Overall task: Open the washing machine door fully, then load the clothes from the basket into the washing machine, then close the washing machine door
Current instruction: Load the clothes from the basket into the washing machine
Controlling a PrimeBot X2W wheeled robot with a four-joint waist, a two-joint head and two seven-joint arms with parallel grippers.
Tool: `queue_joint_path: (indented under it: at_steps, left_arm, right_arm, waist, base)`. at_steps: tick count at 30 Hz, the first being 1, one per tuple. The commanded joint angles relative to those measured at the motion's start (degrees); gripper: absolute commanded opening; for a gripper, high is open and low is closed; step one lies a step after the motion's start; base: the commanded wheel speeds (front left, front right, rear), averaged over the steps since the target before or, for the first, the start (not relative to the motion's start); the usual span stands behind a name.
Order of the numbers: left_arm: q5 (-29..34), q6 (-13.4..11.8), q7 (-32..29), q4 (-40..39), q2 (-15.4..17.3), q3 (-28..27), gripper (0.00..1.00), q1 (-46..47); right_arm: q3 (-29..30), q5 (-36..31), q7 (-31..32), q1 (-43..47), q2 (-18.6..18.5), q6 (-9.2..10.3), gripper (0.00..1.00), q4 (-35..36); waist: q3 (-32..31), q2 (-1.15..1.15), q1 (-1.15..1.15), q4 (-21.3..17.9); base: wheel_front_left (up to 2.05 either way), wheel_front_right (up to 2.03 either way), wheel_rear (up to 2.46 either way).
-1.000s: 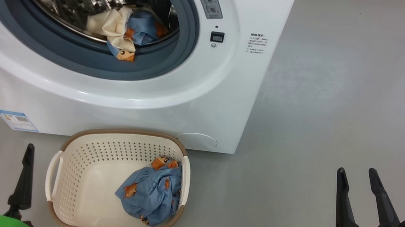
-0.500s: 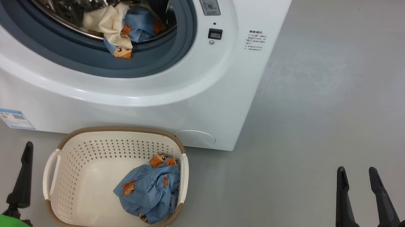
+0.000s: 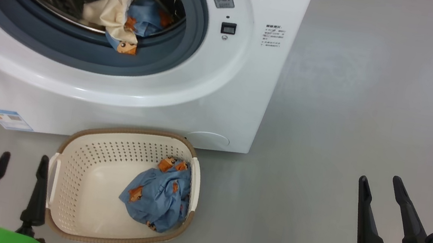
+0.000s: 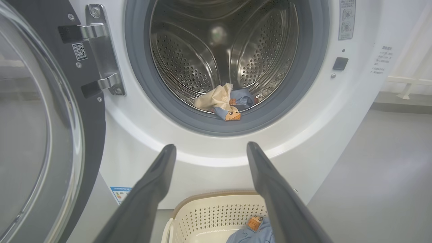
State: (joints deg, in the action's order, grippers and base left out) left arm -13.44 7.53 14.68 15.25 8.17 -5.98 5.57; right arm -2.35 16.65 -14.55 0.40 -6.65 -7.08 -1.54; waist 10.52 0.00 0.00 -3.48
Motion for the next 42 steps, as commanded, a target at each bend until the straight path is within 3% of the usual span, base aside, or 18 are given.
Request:
queue_joint_path:
  at_steps: [1, 25, 42]
  left_arm:
    - [0.24, -0.04, 0.32, -0.44, 1.01, -1.20, 1.00, 0.98]
    - [-5.03, -0.04, 0.32, 15.93, 2.56, 9.37, 1.00, 10.78]
    - [-12.62, -0.04, 0.32, 28.96, 6.27, 21.98, 1.00, 22.00]
  right_arm:
    - [-1.54, -0.09, -0.45, -2.15, -0.36, -0.41, 1.00, 1.73]
    - [-1.33, -1.54, -0.45, -8.02, 2.27, -0.41, 1.00, 3.36]
    - [-1.93, -2.35, -0.45, -12.83, 3.61, -0.41, 1.00, 4.79]
  waist:
    - [1.01, 0.00, 0.00, -0.38]
    - [13.17, 0.00, 0.00, -3.05]
    - [22.10, 0.00, 0.00, -6.09]
  base:
    - [0.00, 0.00, 0.00]
    - [0.00, 0.00, 0.00]
    - [0.00, 0.00, 0.00]
